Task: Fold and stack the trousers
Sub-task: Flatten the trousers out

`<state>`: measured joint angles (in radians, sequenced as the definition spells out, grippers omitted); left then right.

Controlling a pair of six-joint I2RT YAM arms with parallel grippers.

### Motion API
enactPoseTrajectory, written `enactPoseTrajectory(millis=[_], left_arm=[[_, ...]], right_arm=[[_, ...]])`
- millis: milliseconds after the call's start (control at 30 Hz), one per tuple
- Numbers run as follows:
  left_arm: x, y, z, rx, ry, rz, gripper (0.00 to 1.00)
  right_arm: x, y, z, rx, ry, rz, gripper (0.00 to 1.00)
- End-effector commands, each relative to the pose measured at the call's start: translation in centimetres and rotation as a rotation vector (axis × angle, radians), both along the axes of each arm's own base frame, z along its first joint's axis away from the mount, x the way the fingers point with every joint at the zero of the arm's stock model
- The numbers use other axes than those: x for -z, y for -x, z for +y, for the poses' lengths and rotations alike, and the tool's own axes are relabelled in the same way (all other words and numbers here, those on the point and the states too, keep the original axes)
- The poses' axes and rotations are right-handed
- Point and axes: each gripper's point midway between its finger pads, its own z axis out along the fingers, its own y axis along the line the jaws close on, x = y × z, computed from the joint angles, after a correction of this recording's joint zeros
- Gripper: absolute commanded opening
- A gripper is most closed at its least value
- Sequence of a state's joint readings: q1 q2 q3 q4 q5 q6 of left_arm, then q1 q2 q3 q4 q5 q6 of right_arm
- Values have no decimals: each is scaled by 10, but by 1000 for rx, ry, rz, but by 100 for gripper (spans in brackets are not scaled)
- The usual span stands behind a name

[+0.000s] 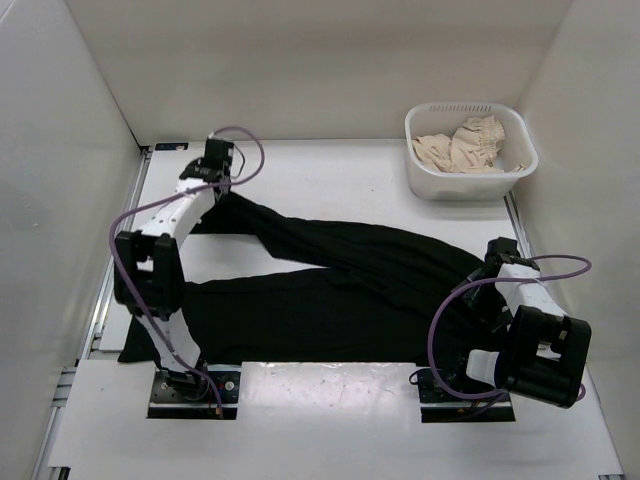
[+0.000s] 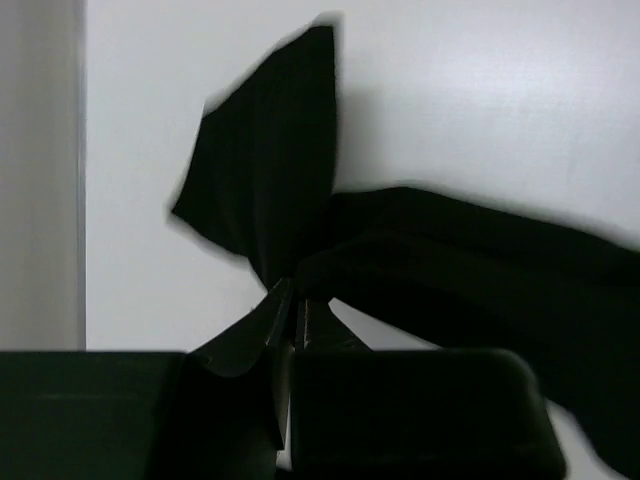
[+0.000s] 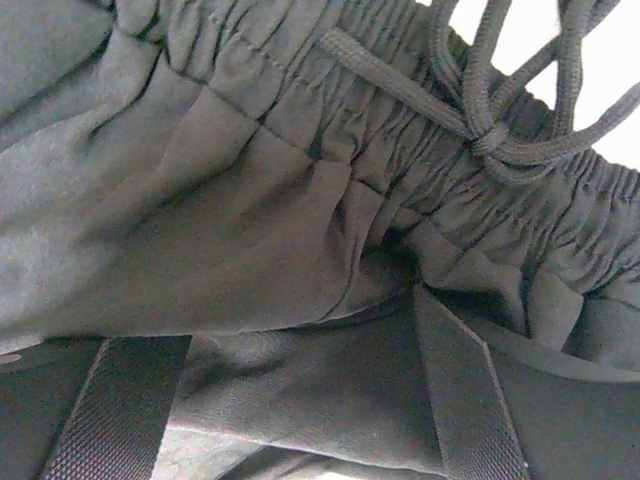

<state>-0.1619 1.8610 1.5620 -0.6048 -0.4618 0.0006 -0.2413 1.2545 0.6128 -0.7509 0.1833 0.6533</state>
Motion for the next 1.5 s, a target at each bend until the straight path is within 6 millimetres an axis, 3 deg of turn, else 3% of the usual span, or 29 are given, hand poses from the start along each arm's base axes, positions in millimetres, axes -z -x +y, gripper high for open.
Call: enactPoseTrajectory(millis=[0, 67, 100, 133, 167, 267, 300, 333, 400, 433, 533, 567, 633, 667, 767, 800, 867, 900, 1000, 1033, 1100, 1200, 1233, 1267, 1333, 1367, 1400, 1433, 1467], left_arm=[[39, 64, 15, -21, -54, 139, 17], [57, 98, 23, -25, -72, 201, 17], [84, 133, 28, -23, -91, 307, 18], [89, 157, 26, 0, -81, 368, 18], [103, 182, 23, 20, -58, 451, 24], [104, 226, 12, 65, 24, 607, 45], [96, 222, 8, 73, 42, 597, 72], [87, 216, 8, 70, 58, 571, 81], [50, 184, 5, 66, 122, 447, 91], [35, 169, 6, 60, 140, 392, 93], [-19, 128, 27, 7, 198, 223, 96], [-17, 122, 45, -45, 216, 224, 97], [-15, 108, 64, -92, 222, 214, 97], [8, 104, 74, -129, 209, 279, 97], [29, 89, 104, -207, 189, 322, 100], [51, 84, 104, -205, 219, 370, 100], [54, 64, 96, -174, 252, 357, 100], [63, 61, 87, -152, 276, 388, 100], [65, 52, 51, -58, 324, 393, 100], [73, 60, 36, -26, 348, 432, 100], [81, 71, 27, -13, 359, 466, 100], [104, 106, 35, -53, 313, 558, 100], [106, 111, 41, -70, 304, 558, 98], [118, 125, 48, -94, 292, 593, 91], [124, 131, 57, -119, 269, 601, 74], [120, 131, 65, -141, 256, 587, 46], [118, 134, 75, -166, 225, 580, 31], [113, 131, 83, -184, 214, 553, 22], [99, 130, 90, -200, 207, 510, 20]], right_arm=[[-3, -2, -7, -20, 27, 5, 91], [-6, -3, -8, -32, 30, -1, 91], [-9, -4, -8, -32, 30, -2, 91], [-15, -10, -10, -42, 35, -15, 92], [-22, -14, -14, -53, 57, -26, 92], [-55, -36, -27, -85, 120, -102, 92], [-63, -39, -28, -95, 124, -108, 92], [-84, -56, -33, -104, 144, -165, 93], [-100, -67, -36, -103, 149, -180, 93], [-119, -83, -39, -92, 162, -233, 93], [-136, -106, -42, -66, 156, -270, 94], [-133, -115, -44, -47, 152, -273, 95], [-126, -130, -47, -25, 150, -291, 95], [-113, -136, -48, -7, 138, -266, 95], [-85, -152, -52, 16, 113, -226, 95], [-78, -155, -51, 27, 99, -217, 95], [-56, -162, -52, 41, 86, -181, 95], [-50, -163, -52, 55, 81, -172, 95], [-23, -161, -51, 76, 61, -103, 95], [-14, -161, -53, 78, 66, -75, 95], [-8, -163, -55, 88, 70, -57, 95], [3, -161, -53, 111, 60, -28, 95], [10, -159, -54, 118, 49, -23, 89], [10, -159, -54, 118, 48, -23, 84], [13, -159, -52, 127, 33, -16, 66], [16, -158, -51, 127, 32, -7, 37], [16, -158, -51, 127, 32, -7, 24], [16, -158, -51, 127, 32, -7, 15], [13, -159, -53, 129, 44, -16, 1]])
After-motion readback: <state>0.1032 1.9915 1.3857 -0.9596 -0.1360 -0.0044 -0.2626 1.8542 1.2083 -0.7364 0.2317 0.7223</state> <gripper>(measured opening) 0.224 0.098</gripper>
